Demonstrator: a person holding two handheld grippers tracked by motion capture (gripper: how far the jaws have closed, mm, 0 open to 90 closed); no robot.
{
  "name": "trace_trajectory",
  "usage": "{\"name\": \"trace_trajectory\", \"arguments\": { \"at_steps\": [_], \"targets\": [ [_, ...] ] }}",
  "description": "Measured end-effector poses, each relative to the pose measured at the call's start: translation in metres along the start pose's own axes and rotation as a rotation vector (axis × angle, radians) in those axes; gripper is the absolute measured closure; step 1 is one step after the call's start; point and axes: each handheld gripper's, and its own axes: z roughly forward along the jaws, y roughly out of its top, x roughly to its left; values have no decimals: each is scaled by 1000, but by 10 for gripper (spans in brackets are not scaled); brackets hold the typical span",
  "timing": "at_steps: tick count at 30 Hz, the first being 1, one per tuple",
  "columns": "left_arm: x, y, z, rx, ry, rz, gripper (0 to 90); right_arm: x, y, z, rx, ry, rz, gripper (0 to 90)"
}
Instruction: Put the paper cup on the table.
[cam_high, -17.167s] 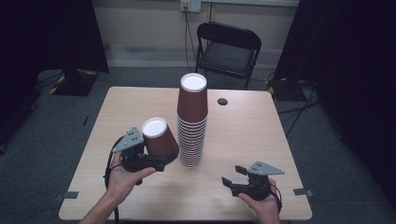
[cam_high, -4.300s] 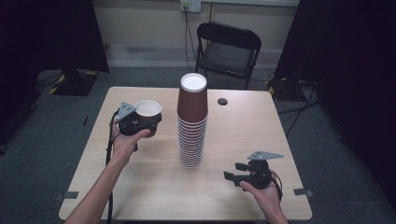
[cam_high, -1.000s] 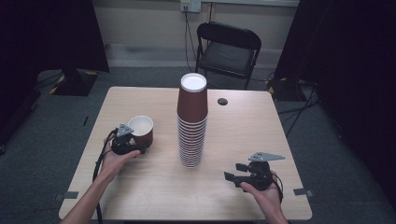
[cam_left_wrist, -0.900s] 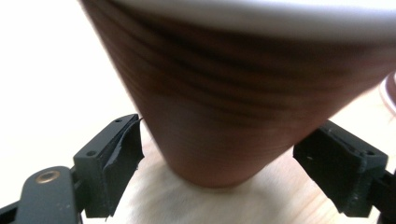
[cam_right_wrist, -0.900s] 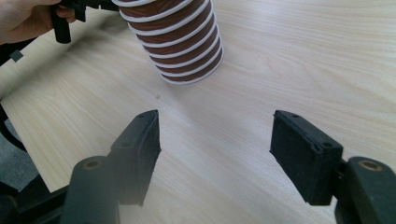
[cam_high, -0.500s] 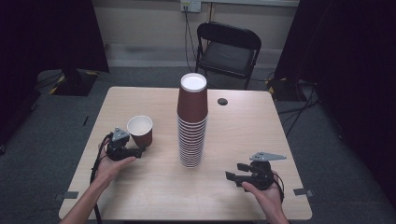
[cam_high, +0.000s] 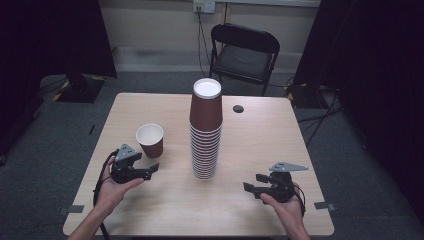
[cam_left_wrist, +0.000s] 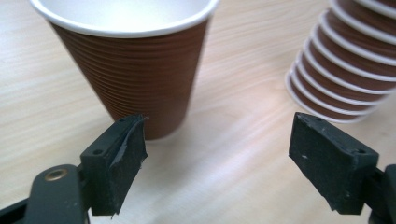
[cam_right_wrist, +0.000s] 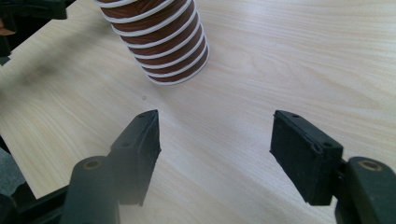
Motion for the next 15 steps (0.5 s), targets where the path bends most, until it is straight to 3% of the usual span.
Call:
{"name": "trace_trajectory", "arguments": {
  "at_steps": [9,12,15],
  "targets": [
    [-22,-19,-26,20,-7,11,197,-9,-3,1,-6,-34,14,323],
    [-23,-29,-26,24,7,39,185,-13,-5,1,-10,-53,13,315],
    [-19,-36,-28,36,1,32,185,-19,-9,4,-9,-95,-5,301]
  ]
}}
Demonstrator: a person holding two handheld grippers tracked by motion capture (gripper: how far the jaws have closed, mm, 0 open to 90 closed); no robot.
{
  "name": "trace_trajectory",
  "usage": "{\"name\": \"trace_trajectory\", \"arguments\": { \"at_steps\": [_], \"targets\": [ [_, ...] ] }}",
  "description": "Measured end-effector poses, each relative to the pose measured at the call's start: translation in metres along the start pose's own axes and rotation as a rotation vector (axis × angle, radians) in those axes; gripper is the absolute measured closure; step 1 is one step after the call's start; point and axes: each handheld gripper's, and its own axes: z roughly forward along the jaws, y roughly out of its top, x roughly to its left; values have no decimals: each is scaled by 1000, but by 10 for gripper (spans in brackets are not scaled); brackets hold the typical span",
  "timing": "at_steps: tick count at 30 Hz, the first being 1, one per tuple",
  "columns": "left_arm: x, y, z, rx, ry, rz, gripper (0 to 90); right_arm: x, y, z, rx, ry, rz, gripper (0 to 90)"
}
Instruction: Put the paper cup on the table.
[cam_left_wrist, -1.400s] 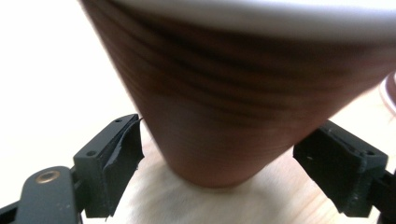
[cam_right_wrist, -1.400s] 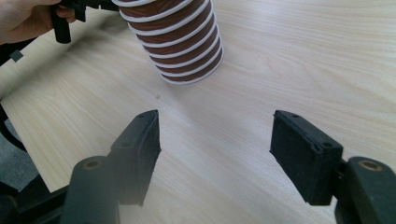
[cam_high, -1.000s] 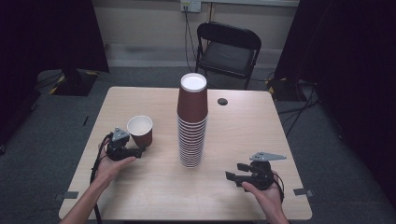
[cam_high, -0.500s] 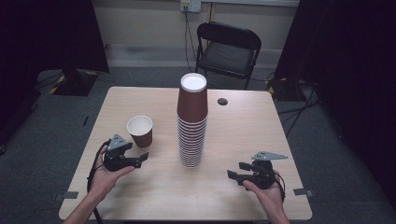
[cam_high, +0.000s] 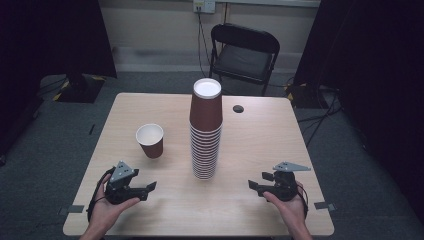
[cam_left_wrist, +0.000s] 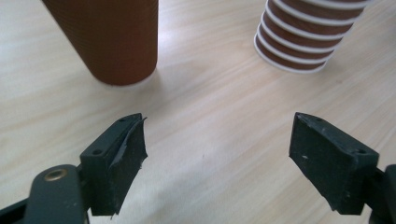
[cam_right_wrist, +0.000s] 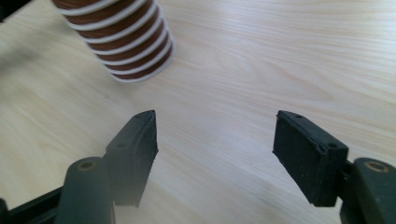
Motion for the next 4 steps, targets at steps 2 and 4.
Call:
{"name": "trace_trajectory", "arguments": {
  "at_steps": [2,4],
  "targets": [
    [0,-1,-1,-2,5,-4,185,-2,-2,2,5,-9,0,287],
    [2,-2,-1,6,6,-1,185,-5,-5,6,18,-28,-12,278]
  ]
}}
